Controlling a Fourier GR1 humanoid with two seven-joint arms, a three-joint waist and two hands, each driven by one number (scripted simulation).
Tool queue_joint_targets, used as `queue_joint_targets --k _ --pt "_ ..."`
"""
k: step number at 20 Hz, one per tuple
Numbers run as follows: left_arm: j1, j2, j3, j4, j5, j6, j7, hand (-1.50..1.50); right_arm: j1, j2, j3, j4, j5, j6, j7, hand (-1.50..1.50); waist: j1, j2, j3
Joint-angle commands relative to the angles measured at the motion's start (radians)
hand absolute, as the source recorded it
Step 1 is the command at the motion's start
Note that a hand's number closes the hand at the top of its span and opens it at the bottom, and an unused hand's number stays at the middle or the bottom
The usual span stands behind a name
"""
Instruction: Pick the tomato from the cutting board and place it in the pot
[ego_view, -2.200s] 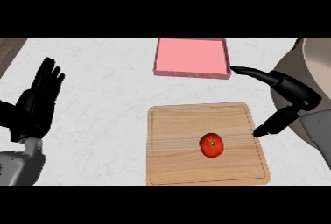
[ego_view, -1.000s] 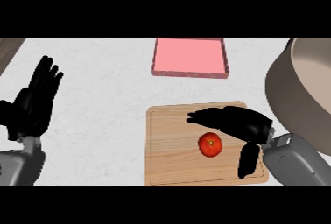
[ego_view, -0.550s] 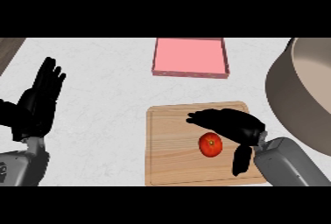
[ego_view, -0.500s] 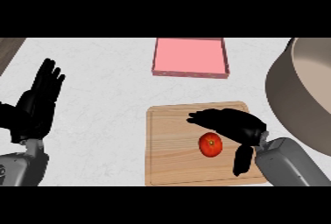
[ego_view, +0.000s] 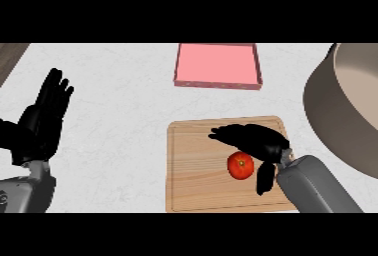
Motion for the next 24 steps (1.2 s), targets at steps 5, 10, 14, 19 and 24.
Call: queue_joint_targets --k 5,10,14,19,24 --pt "-0.005 -0.019 0.024 -0.016 -0.012 -0.018 0.023 0.00 -0.006 0.024 0.050 0.138 0.129 -0.128 -0.163 1.50 0.004 0.001 0.000" --pt "0.019 -0.060 -0.007 -0.061 -0.053 0.007 0.040 0.00 0.020 0.000 0.052 0.107 0.169 -0.135 -0.246 1.50 0.000 -0.001 0.000" --pt "0.019 -0.057 0.032 0.022 -0.051 -0.044 -0.038 0.00 -0.029 0.023 0.004 0.165 0.198 -0.095 -0.280 1.50 -0.001 0.000 0.000" --pt "0.048 -0.052 0.051 -0.013 -0.031 -0.048 -0.007 0.00 0.212 0.044 0.024 -0.078 0.220 -0.142 -0.113 1.50 -0.021 -0.008 -0.001" --pt "0.037 -0.017 0.095 -0.005 -0.025 -0.040 0.021 0.00 0.457 0.097 0.002 -0.272 0.245 -0.198 0.119 1.50 -0.054 -0.015 -0.002"
